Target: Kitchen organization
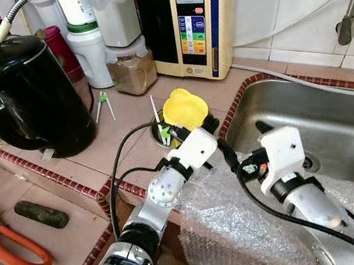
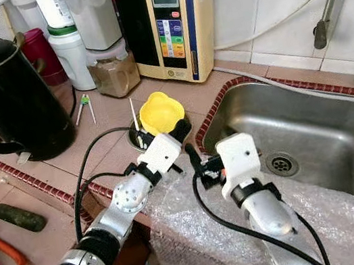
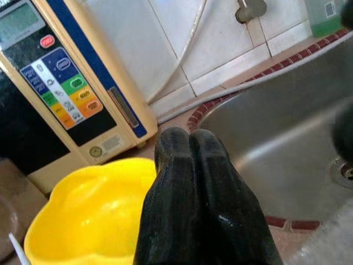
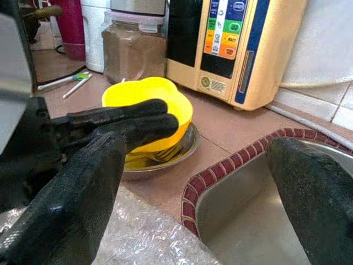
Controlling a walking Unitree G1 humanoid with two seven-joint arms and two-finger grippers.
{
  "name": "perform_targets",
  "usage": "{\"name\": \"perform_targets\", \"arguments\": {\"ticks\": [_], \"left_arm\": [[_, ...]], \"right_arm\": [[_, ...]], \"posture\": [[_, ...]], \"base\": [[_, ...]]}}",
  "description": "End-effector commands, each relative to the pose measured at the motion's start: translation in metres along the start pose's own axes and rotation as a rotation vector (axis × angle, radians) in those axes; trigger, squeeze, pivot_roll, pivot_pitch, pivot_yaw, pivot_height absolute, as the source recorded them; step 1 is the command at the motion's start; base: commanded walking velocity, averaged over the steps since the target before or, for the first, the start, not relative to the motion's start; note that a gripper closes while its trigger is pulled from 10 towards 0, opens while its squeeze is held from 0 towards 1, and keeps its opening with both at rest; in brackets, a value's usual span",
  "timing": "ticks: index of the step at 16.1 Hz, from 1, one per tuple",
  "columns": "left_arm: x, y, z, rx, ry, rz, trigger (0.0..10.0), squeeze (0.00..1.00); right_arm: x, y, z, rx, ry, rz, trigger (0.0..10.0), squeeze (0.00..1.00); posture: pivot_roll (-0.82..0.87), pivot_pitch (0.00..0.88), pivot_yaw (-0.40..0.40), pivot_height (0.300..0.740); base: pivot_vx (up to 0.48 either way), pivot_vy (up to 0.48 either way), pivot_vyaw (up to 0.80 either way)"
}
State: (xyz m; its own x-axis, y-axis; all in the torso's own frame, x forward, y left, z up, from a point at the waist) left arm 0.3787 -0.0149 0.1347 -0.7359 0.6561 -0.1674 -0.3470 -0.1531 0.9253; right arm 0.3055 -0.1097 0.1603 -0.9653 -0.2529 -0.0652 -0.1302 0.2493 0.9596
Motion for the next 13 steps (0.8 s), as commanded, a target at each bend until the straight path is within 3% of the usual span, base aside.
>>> {"name": "perform_targets", "arguments": {"ticks": [1, 8, 10, 12, 13], "left_arm": [[-0.002, 0.002, 0.010, 0.006, 0.033, 0.000, 10.0, 1.00], [-0.009, 0.014, 0.040, 0.000, 0.113, -0.009, 10.0, 1.00], [-0.006, 0.016, 0.072, 0.055, 0.277, -0.004, 10.0, 1.00], [-0.004, 0.009, 0.082, 0.076, 0.333, 0.036, 10.0, 1.00], [0.000, 0.001, 0.095, 0.124, 0.410, 0.080, 10.0, 1.00]], "right_arm": [[0.002, -0.005, 0.002, -0.013, 0.008, 0.018, 10.0, 0.00], [0.013, -0.012, 0.014, -0.048, 0.015, 0.047, 10.0, 0.00], [0.022, -0.019, 0.021, -0.063, 0.018, 0.071, 10.0, 0.00], [0.022, -0.021, 0.024, -0.068, 0.026, 0.077, 10.0, 0.00], [0.022, -0.021, 0.025, -0.069, 0.029, 0.077, 10.0, 0.00]], "posture": [[-0.03, 0.000, 0.020, 0.740], [-0.05, 0.000, 0.045, 0.740], [-0.04, 0.000, 0.051, 0.740], [-0.03, 0.000, 0.055, 0.740], [-0.03, 0.000, 0.056, 0.740]], "base": [[0.000, 0.000, 0.00], [0.000, 0.000, 0.00], [0.000, 0.000, 0.00], [0.000, 0.000, 0.00], [0.000, 0.000, 0.00]]}}
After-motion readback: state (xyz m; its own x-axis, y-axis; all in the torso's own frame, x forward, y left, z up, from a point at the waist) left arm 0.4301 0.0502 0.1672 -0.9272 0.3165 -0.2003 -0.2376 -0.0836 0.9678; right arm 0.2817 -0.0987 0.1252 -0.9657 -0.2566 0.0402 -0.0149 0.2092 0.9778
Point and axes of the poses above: a point about 5 cm out from each wrist's last joint towards the gripper, its own x axis pointing back from the gripper into the wrist, its own y axis along the axis of the wrist's last joint, z = x × y, the point moved 6 cm from there along -x, pointing out of the wrist towards the gripper, and after that the axes turned 9 degrees about x, right-handed, at the moved point
